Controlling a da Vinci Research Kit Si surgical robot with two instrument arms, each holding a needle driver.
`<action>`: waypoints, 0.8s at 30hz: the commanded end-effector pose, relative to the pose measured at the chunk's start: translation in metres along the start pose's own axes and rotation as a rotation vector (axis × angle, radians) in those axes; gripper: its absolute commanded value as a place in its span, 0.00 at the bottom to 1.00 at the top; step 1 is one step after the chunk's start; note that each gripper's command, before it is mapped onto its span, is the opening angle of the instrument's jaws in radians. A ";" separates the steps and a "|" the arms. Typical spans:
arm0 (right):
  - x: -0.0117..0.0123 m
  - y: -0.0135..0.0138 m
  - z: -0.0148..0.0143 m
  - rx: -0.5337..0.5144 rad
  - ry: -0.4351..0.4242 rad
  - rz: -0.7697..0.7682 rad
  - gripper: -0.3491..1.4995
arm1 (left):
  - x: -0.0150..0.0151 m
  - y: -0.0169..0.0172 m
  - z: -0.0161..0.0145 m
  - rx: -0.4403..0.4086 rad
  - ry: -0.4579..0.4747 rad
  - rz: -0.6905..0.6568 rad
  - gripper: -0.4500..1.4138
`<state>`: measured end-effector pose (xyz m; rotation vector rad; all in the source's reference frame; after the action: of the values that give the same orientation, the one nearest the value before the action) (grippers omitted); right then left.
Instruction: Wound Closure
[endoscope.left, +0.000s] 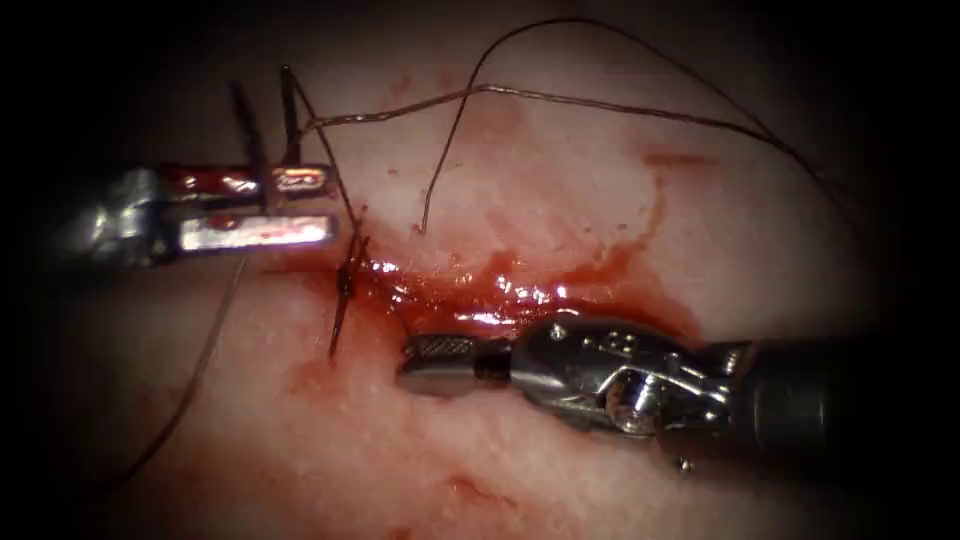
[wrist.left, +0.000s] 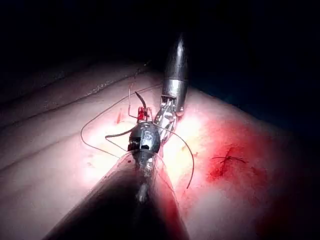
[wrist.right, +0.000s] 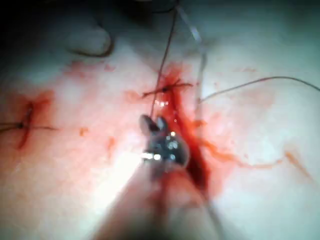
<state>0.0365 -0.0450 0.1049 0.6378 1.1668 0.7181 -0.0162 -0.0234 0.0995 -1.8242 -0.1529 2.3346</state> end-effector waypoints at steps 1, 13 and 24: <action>0.0000 0.0000 0.0002 -0.001 -0.003 -0.009 0.00 | -0.0004 0.0000 0.0005 -0.002 0.001 0.000 0.00; 0.0011 -0.0035 -0.0033 -0.050 -0.066 -0.012 0.00 | -0.0013 0.0000 0.0008 -0.001 0.000 0.005 0.00; 0.0013 -0.0119 -0.0033 0.031 -0.125 -0.013 0.00 | -0.0012 0.0017 0.0024 -0.046 -0.001 0.016 0.00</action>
<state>0.0348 -0.0507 0.0939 0.6900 1.0676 0.6440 -0.0179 -0.0252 0.1004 -1.8536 -0.2000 2.3667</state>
